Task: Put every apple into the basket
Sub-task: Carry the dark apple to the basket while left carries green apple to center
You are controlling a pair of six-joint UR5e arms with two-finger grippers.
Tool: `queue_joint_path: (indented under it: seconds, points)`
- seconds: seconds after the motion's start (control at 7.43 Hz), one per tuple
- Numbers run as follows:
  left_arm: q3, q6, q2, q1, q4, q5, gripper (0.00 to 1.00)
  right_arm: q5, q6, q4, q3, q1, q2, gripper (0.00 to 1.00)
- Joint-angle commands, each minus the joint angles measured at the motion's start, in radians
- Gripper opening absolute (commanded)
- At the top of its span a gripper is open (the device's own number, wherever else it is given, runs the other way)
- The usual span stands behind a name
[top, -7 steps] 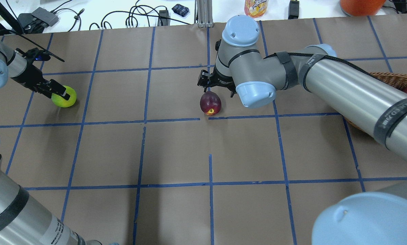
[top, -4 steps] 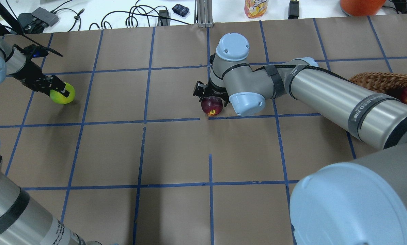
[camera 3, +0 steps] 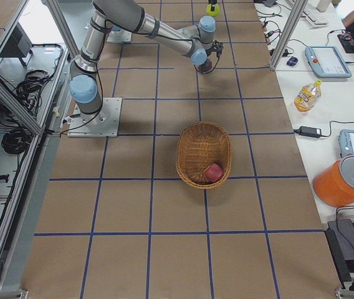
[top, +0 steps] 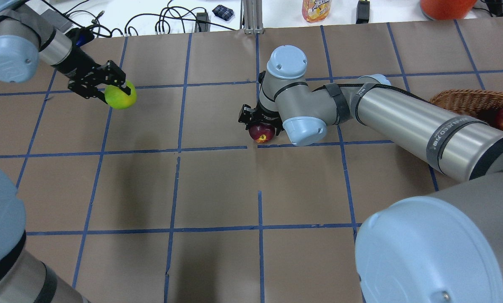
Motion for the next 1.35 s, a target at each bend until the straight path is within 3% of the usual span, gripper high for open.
queue_joint_path:
  seconds: [0.0, 0.13, 0.4, 0.67, 1.08, 1.21]
  points:
    - [-0.02, -0.32, 0.019, -0.245, 0.069, 0.009, 0.25, 0.0, -0.028, 0.001, -0.006, -0.003, -0.015, 0.45]
    - [-0.04, -0.444, 0.008, -0.328, 0.128, 0.01, 0.25, -0.002, -0.031, 0.007, -0.012, -0.006, -0.026, 0.39]
    - [-0.129, -0.484, 0.005, -0.384, 0.247, 0.029, 0.25, -0.017, -0.109, 0.124, -0.009, -0.089, -0.126, 0.39]
    - [-0.186, -0.489, 0.018, -0.376, 0.312, 0.029, 0.25, -0.008, -0.407, 0.28, 0.0, -0.314, -0.219, 0.38]
    - [-0.184, -0.605, -0.033, -0.472, 0.362, 0.033, 0.26, -0.109, -0.749, 0.331, 0.011, -0.571, -0.288, 0.38]
    - [-0.184, -0.605, -0.042, -0.503, 0.381, 0.103, 0.29, -0.112, -0.852, 0.329, 0.011, -0.666, -0.282, 0.37]
